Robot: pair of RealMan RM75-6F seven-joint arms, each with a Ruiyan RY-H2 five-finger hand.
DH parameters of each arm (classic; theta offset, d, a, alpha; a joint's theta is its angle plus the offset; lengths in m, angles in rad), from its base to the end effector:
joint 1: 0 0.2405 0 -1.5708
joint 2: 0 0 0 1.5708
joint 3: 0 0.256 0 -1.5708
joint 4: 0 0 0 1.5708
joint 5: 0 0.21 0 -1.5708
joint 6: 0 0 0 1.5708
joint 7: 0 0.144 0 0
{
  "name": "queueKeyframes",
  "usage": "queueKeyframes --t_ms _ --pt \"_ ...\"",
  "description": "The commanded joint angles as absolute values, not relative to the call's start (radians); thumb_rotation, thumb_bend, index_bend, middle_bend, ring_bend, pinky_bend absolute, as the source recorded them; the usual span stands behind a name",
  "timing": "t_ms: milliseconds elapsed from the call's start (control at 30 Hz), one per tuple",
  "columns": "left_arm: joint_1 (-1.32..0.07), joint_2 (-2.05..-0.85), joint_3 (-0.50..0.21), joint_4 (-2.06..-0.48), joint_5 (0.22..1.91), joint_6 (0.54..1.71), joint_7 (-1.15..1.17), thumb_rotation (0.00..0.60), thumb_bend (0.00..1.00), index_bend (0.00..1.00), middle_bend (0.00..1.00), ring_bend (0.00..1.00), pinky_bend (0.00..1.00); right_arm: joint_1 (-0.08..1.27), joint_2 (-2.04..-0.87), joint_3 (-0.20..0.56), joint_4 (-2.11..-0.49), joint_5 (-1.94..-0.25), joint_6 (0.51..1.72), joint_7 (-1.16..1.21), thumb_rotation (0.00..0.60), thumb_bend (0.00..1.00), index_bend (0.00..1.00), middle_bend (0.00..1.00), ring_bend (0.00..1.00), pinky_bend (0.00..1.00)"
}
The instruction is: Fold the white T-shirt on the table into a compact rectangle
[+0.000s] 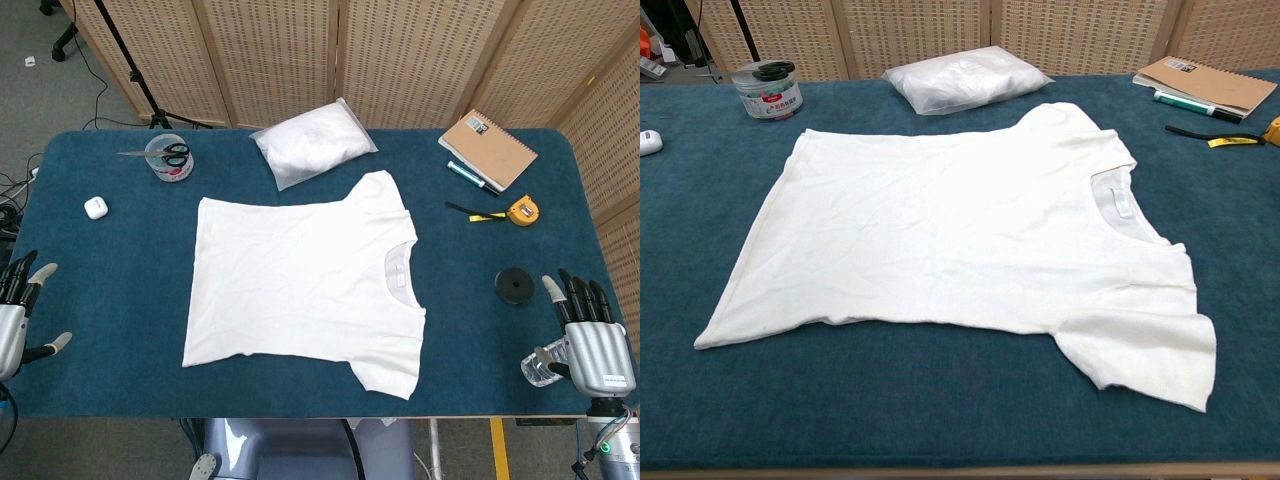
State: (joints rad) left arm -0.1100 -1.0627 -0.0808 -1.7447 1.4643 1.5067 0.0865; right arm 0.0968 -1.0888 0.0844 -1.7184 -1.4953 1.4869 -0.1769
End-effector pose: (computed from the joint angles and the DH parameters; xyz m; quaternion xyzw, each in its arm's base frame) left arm -0.2846 0.1925 0.1737 -0.5835 -0.3705 -0.4041 0.5991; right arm -0.2870 -0.1899 0.1643 0.6094 -0.3444 0.3742 0.6082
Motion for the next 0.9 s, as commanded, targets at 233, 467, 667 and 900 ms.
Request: queueKeyframes --t_ms 233,467,667,900 --pt "-0.111 -1.059 -0.087 -1.747 1.452 1.503 0.077 0.6 0.0 0.0 0.0 0.0 0.0 0.107 -1.077 0.068 -1.715 -1.52 1.464 -0.144 0.6 0.0 0.0 0.0 0.0 0.0" --pt "-0.114 -1.052 -0.087 -1.754 1.45 1.494 0.066 0.6 0.0 0.0 0.0 0.0 0.0 0.129 -1.077 0.031 -1.726 -1.554 1.399 -0.132 0.6 0.0 0.0 0.0 0.0 0.0" --pt "-0.115 -1.056 -0.093 -1.751 1.435 1.49 0.072 0.6 0.0 0.0 0.0 0.0 0.0 0.189 -1.114 0.002 -1.655 -1.703 1.375 -0.014 0.6 0.0 0.07 0.0 0.0 0.0" --pt "-0.121 -1.066 -0.099 -1.753 1.416 1.48 0.092 0.6 0.0 0.0 0.0 0.0 0.0 0.274 -1.222 -0.043 -1.444 -1.888 1.378 0.1 0.6 0.0 0.21 0.0 0.0 0.0"
